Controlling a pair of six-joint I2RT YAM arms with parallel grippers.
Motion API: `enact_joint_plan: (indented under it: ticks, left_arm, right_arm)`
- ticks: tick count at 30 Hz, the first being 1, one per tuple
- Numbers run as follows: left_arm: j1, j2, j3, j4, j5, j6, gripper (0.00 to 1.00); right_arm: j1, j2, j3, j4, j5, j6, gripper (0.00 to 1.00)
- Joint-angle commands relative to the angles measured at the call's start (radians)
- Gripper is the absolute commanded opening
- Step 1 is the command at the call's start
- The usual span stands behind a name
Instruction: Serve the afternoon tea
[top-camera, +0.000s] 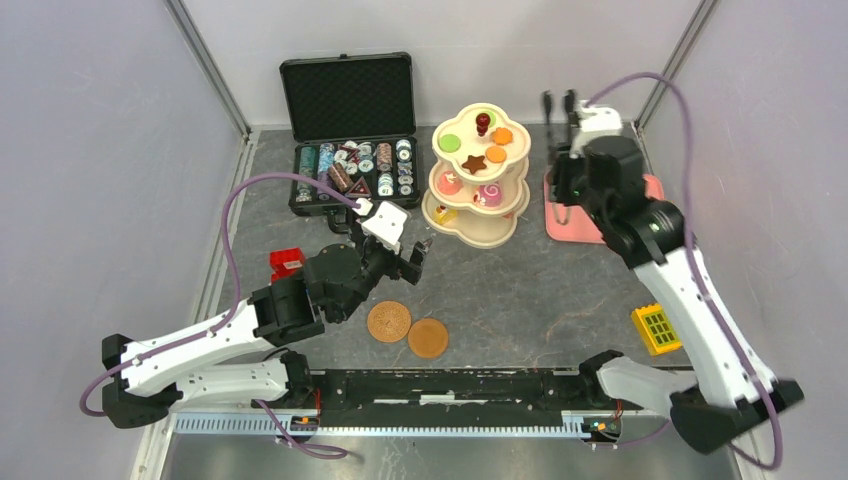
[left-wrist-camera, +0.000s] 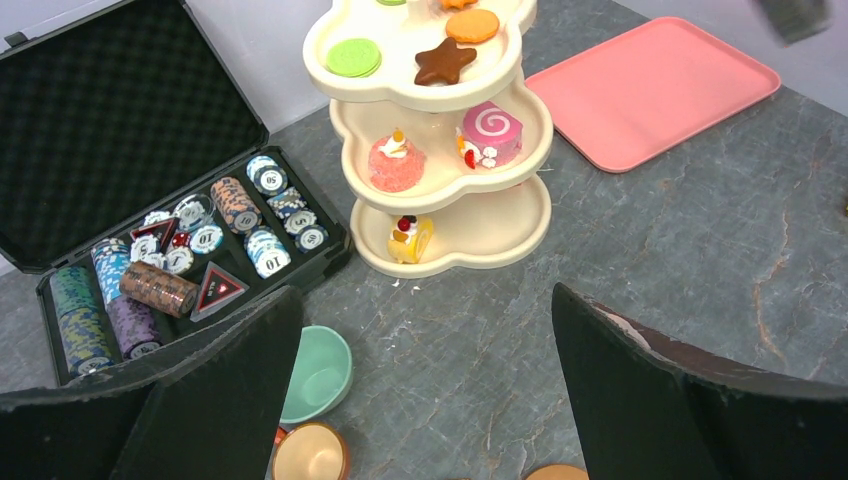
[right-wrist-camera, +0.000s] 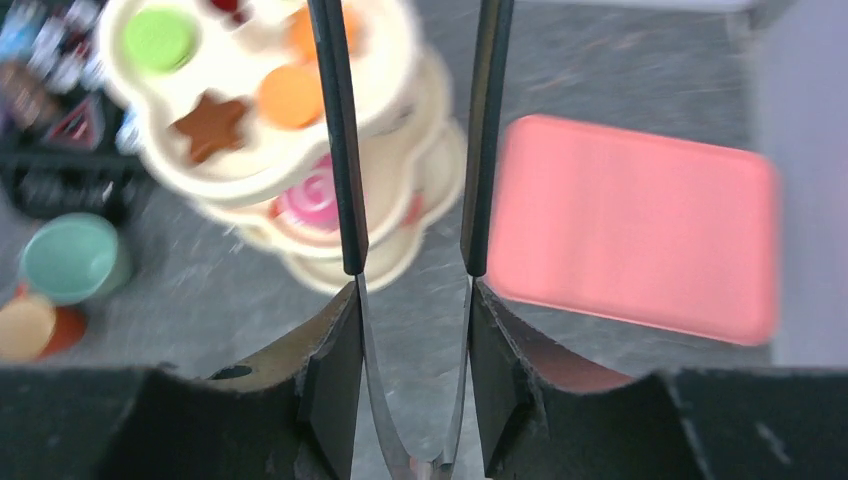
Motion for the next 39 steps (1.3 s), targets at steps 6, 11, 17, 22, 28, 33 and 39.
enact_joint_plan:
  ticks: [6,11,17,22,28,33,39]
  left_arm:
    - [0.007,-0.005,0.013,0.025,0.007,0.016,1.0]
    - [0.006,-0.007,0.012,0.021,-0.002,0.021,1.0]
    - [0.006,-0.023,0.004,0.021,0.001,0.017,1.0]
    - [0.007,-0.029,0.001,0.018,0.004,0.02,1.0]
    - [0.009,-0.055,-0.004,0.022,0.001,0.022,1.0]
    - [0.01,-0.051,-0.004,0.023,-0.001,0.02,1.0]
    - [0.009,-0.035,0.0,0.017,-0.006,0.009,1.0]
  right_arm:
    - [-0.392,-0.068,-0.336,0.207,0.065,0.079,0.42]
    - [-0.483,0.069,-0.448,0.369,-0.009,0.204,0.42]
    - [-0.5,0.26,-0.501,0.554,-0.035,0.36,0.42]
    - [-0.502,0.404,-0.495,0.635,-0.052,0.392,0.43]
    - [-0.499,0.493,-0.469,0.624,-0.048,0.391,0.51]
    - [-0.497,0.492,-0.49,0.633,-0.006,0.383,0.71]
    - [-0.497,0.485,-0.516,0.698,-0.079,0.344,0.77]
